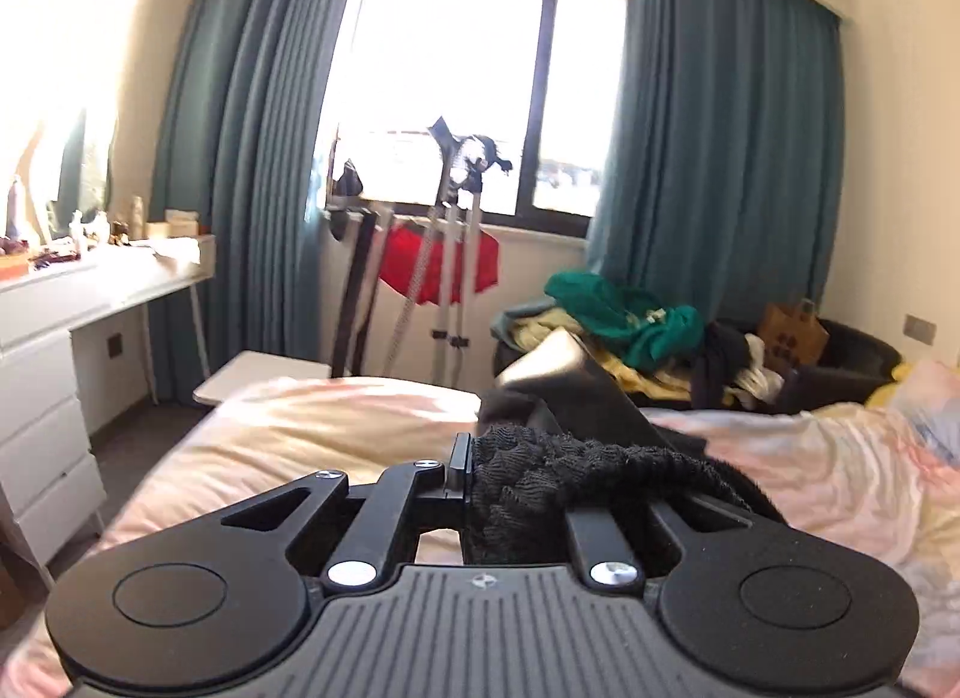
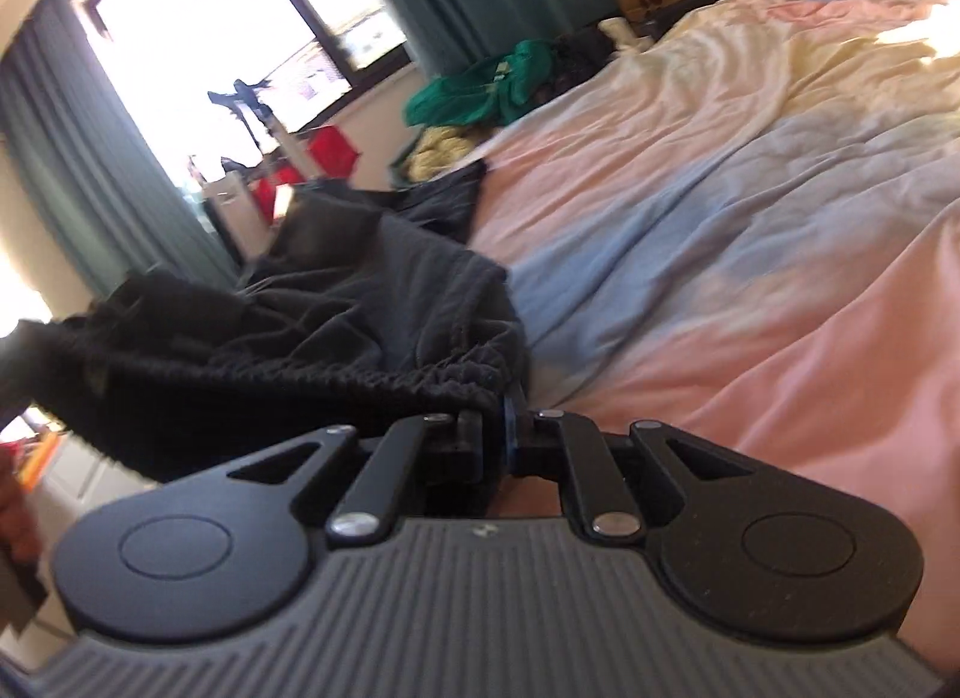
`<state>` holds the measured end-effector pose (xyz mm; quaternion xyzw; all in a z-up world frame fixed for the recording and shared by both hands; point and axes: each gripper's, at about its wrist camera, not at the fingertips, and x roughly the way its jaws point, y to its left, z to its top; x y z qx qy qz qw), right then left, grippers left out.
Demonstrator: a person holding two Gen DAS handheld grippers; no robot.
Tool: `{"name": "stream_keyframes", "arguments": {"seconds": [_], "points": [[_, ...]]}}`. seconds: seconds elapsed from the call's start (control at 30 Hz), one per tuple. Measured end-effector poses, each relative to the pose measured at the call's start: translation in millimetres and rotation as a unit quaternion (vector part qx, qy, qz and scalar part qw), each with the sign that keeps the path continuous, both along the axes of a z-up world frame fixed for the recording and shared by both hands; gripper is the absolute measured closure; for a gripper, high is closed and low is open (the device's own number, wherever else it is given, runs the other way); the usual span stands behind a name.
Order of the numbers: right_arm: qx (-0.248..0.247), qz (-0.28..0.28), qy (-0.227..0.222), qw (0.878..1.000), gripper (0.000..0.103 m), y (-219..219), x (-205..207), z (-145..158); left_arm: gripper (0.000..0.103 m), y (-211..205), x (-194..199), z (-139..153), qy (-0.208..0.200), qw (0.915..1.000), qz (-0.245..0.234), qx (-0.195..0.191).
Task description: Fold clothes
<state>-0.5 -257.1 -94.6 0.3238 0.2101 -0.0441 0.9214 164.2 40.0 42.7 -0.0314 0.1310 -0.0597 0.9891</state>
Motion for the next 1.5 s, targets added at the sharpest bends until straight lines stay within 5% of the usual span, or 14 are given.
{"name": "stream_keyframes", "arguments": {"seconds": [0.17, 0.3, 0.47, 0.67, 0.77, 0.83, 0.9, 0.97, 1.0, 1.07, 1.23, 1.5], "points": [[0.035, 0.128, -0.05, 0.99, 0.092, 115.7, 28.2, 24.7, 0.095, 76.3, 61.0, 63.9, -0.014, 0.9959, 0.084, 0.029], [0.076, 0.227, -0.049, 0.97, 0.092, 195.4, 73.7, 20.3, 0.095, 145.6, 116.4, 69.5, -0.003, 0.9874, 0.156, 0.028], [0.065, 0.289, -0.017, 0.955, 0.091, 247.7, 112.9, -5.2, 0.095, 246.6, 157.6, 1.0, 0.091, 0.9704, 0.224, -0.004], [0.045, 0.333, 0.007, 0.942, 0.086, 270.8, 136.9, -24.8, 0.093, 308.6, 144.0, -65.1, 0.125, 0.9632, 0.23, -0.063], [0.026, 0.341, -0.008, 0.94, 0.08, 266.2, 132.7, -14.4, 0.08, 326.5, 133.6, -70.3, 0.124, 0.964, 0.217, -0.09], [0.003, 0.351, -0.025, 0.936, 0.062, 263.4, 129.0, -5.1, 0.064, 333.3, 123.1, -68.4, 0.124, 0.966, 0.21, -0.084], [-0.008, 0.359, -0.039, 0.932, 0.029, 262.7, 119.3, 3.2, 0.045, 333.3, 108.2, -66.3, 0.128, 0.9661, 0.216, -0.06], [-0.012, 0.368, -0.05, 0.928, 0.015, 261.3, 108.9, 11.9, 0.035, 329.4, 89.4, -62.5, 0.131, 0.9663, 0.218, -0.038], [-0.016, 0.37, -0.053, 0.927, 0.017, 258.7, 102.9, 17.0, 0.021, 327.3, 78.3, -60.6, 0.13, 0.9665, 0.219, -0.028], [-0.032, 0.368, -0.059, 0.927, 0.017, 251.8, 90.4, 27.5, 0.008, 320.5, 51.4, -54.2, 0.119, 0.9658, 0.23, -0.014], [-0.07, 0.349, -0.083, 0.931, 0.017, 215.0, 63.5, 60.5, 0.007, 290.2, -10.7, -29.9, 0.107, 0.9715, 0.212, -0.004], [-0.17, 0.279, -0.113, 0.938, 0.017, 113.3, 37.6, 96.0, 0.007, 160.8, -88.0, 5.4, 0.069, 0.9937, 0.087, -0.012]]}}
